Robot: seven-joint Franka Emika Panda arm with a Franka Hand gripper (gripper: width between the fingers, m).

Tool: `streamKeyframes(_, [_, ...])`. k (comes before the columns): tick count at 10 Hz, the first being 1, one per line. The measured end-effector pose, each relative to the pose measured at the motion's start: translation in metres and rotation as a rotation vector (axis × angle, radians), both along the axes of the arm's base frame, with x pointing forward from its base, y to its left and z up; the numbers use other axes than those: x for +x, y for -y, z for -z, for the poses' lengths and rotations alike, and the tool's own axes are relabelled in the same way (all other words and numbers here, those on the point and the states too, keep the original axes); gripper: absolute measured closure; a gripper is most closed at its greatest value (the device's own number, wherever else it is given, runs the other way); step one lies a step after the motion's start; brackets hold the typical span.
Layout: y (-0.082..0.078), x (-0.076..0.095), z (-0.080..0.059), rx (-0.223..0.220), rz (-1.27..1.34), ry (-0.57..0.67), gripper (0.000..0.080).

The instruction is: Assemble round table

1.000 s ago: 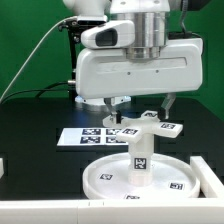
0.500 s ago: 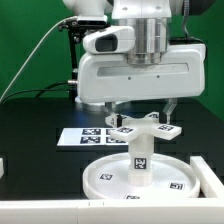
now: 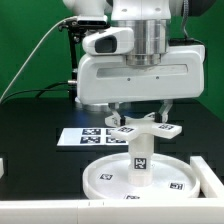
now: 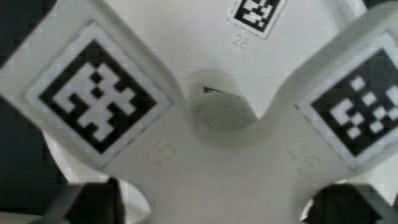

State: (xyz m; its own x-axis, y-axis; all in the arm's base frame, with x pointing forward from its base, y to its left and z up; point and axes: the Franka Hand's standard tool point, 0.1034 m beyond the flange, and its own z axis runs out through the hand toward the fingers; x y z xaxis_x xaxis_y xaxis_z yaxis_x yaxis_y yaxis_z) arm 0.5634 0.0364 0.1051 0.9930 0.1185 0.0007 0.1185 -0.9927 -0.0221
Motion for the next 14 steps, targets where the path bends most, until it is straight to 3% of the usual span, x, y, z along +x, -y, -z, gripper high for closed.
streamKeyframes(5, [-0.0014,0.0008,0.0003,-0.004,0.076,0.014,0.0364])
streamKeyframes(10, [-0.005,0.0004,0.0005,0.017,0.847,0.027,0.0363])
streamKeyframes(14, [-0.004,0.0002,0.0015,0.026,1.074,0.018,0.0363])
